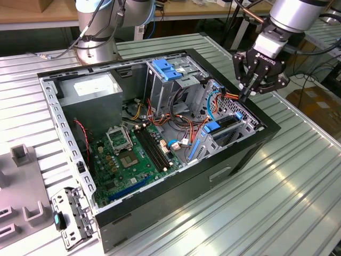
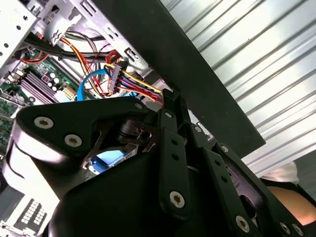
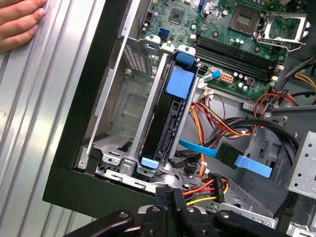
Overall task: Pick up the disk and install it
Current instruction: 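Insert the first disk wire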
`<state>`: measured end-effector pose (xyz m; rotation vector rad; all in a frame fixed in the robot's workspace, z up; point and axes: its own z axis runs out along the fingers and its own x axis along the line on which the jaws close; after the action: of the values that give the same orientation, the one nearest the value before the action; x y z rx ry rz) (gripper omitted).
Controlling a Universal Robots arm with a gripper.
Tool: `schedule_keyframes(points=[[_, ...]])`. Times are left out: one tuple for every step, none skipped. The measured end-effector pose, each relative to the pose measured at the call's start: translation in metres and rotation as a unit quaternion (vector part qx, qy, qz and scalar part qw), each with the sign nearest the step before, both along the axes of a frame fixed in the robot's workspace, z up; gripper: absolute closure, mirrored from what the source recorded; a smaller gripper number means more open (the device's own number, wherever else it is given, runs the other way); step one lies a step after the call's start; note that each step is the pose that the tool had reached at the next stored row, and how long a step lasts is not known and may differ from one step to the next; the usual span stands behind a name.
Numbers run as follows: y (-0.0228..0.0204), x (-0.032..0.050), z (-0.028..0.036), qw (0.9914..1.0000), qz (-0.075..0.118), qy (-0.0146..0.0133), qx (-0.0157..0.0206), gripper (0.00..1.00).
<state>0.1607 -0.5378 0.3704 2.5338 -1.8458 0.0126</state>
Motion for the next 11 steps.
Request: schedule_keyframes(points=[[0.0,0.0,0.0,0.99998,-0.007,0.0,0.0,0.83],[0.0,0.0,0.0,0.99991,-0.013,0.0,0.0,0.83],[0.0,-0.0001,0.0,0.99963,-0.027,0.0,0.0,0.83],[0.0,-0.0004,0.0,0.9995,-0.032,0.0,0.0,0.83],[0.0001,-0.0016,0.0001,0.99946,-0.033,0.0,-0.0001,0.83],[0.0001,-0.0034,0.0001,0.99944,-0.033,0.0,-0.0001,0.83],[0.0,-0.0053,0.0,0.99944,-0.034,0.0,0.0,0.83],[0.0,-0.0072,0.0,0.99943,-0.034,0.0,0.0,0.83],[0.0,-0.009,0.0,0.99942,-0.034,0.0,0.0,0.83],[0.0,-0.0114,0.0,0.99941,-0.034,0.0,0.0,0.83],[0.0,-0.0132,0.0,0.9994,-0.035,0.0,0.0,0.83]])
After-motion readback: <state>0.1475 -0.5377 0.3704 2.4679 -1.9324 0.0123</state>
